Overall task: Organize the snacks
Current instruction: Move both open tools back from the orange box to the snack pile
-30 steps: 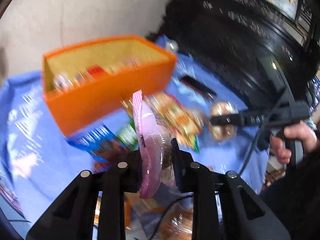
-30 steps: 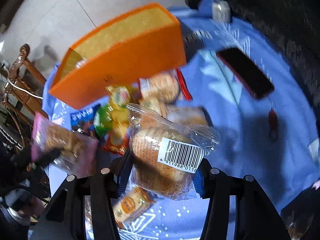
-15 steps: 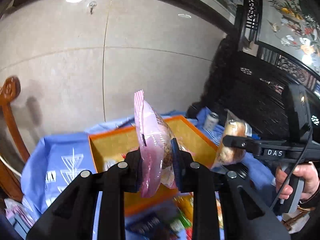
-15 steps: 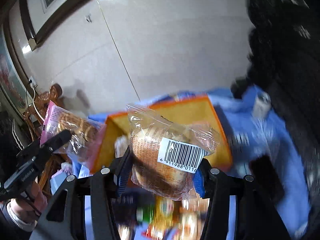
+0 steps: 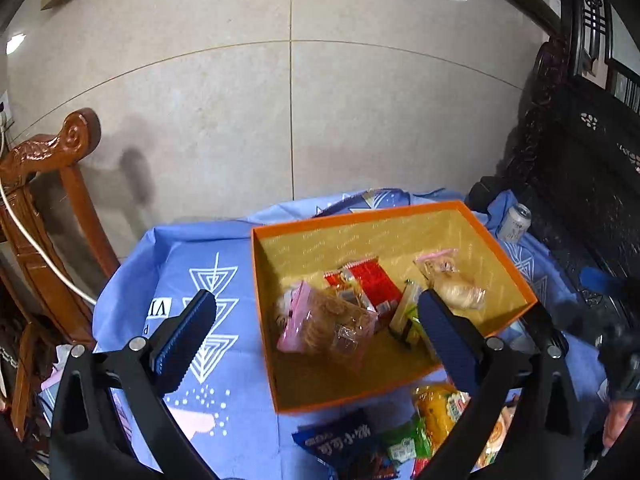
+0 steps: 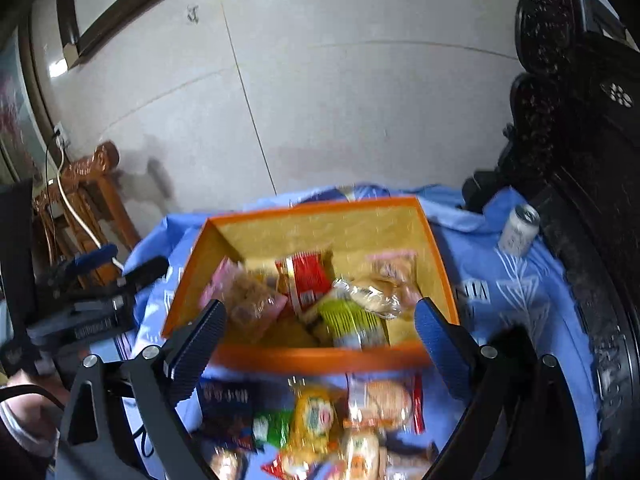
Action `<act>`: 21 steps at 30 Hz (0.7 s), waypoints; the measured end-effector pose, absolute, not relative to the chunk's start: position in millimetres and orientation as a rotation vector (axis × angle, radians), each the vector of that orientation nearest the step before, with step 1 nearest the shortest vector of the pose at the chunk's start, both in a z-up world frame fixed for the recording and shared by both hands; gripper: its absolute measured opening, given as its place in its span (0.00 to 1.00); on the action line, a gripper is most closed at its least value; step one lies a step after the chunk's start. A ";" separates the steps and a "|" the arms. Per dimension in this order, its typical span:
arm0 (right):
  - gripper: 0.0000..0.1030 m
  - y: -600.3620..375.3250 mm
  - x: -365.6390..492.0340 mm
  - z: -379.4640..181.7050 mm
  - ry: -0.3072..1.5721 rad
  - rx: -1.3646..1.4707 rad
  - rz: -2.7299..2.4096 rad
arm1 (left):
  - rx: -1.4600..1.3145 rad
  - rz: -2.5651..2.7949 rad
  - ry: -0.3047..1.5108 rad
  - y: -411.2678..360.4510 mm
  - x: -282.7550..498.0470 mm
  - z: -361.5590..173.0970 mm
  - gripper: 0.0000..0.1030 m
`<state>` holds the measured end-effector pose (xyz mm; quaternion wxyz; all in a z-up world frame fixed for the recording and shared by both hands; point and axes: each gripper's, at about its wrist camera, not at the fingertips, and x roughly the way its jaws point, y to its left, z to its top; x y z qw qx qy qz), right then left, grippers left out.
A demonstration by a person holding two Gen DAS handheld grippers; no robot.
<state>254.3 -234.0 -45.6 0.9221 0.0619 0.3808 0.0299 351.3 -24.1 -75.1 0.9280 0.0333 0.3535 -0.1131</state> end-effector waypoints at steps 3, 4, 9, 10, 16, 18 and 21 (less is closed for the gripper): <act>0.93 -230.8 231.5 -50.3 0.802 0.133 0.080 | 0.077 -0.234 0.730 -15.0 332.0 -81.9 0.96; 0.93 -231.2 223.4 -50.3 0.802 0.137 0.092 | 0.082 -0.233 0.729 -11.0 323.2 -84.5 0.96; 0.93 -238.3 166.3 -57.9 0.810 0.138 0.124 | 0.098 -0.215 0.738 10.2 283.8 -102.5 0.96; 0.93 -238.8 158.8 -61.7 0.821 0.131 0.121 | 0.096 -0.211 0.745 14.2 276.3 -107.0 0.96; 0.93 -240.1 119.6 -108.5 0.970 0.102 0.127 | 0.075 -0.191 0.804 41.9 229.4 -141.2 0.96; 0.93 -231.0 109.2 -131.6 1.030 0.069 0.198 | 0.069 -0.175 0.835 51.7 214.6 -154.1 0.96; 0.93 -210.9 97.4 -159.3 1.108 -0.029 0.316 | 0.071 -0.163 0.875 61.2 200.1 -165.1 0.96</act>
